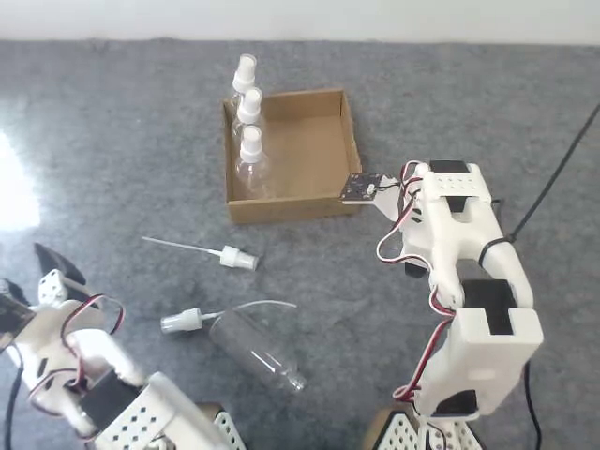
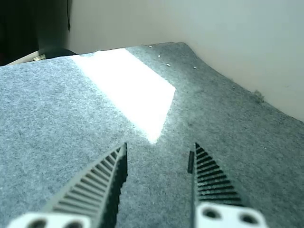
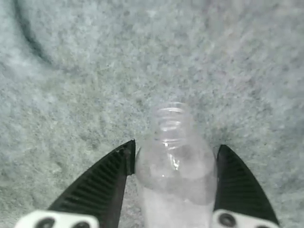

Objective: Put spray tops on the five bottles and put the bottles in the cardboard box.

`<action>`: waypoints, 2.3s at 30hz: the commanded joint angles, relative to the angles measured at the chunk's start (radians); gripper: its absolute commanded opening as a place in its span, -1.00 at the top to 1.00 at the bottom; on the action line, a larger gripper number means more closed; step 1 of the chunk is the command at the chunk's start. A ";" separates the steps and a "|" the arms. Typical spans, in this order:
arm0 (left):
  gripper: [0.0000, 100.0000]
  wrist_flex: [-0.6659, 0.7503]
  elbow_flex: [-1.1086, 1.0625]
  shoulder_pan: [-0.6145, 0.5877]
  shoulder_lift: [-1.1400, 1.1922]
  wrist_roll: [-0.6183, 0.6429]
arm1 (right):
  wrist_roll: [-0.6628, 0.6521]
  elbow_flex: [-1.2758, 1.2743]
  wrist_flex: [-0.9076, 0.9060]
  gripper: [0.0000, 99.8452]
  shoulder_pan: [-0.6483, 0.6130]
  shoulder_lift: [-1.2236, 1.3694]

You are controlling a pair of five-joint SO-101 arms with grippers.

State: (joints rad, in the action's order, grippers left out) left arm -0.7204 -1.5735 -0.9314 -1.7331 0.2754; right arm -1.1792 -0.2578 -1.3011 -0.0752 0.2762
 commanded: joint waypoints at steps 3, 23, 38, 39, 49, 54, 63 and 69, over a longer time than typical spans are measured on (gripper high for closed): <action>0.60 0.032 0.004 0.003 -0.011 0.006 | -0.009 0.009 -0.002 0.51 0.015 -0.047; 0.60 0.032 0.002 0.003 -0.011 0.006 | -0.012 0.009 -0.012 0.42 0.008 -0.101; 0.60 0.032 0.002 0.003 -0.011 0.006 | -0.012 0.005 -0.051 0.42 -0.005 -0.140; 0.60 0.032 0.002 0.003 -0.011 0.006 | -0.012 0.005 -0.051 0.42 -0.005 -0.140; 0.60 0.032 0.002 0.003 -0.011 0.006 | -0.068 0.009 -0.056 0.42 0.002 -0.099; 0.60 0.032 0.002 0.003 -0.011 0.006 | -0.069 0.009 -0.056 0.42 -0.005 -0.099; 0.60 0.032 0.002 0.003 -0.011 0.006 | -0.069 0.008 -0.051 0.59 -0.016 -0.093; 0.60 0.032 0.002 0.003 -0.011 0.006 | -0.061 0.009 -0.062 0.70 -0.015 -0.134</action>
State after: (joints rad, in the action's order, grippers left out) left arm -0.7204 -1.5842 -0.9314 -1.7331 0.2754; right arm -1.2344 -0.2578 -1.3502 -0.0829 0.2102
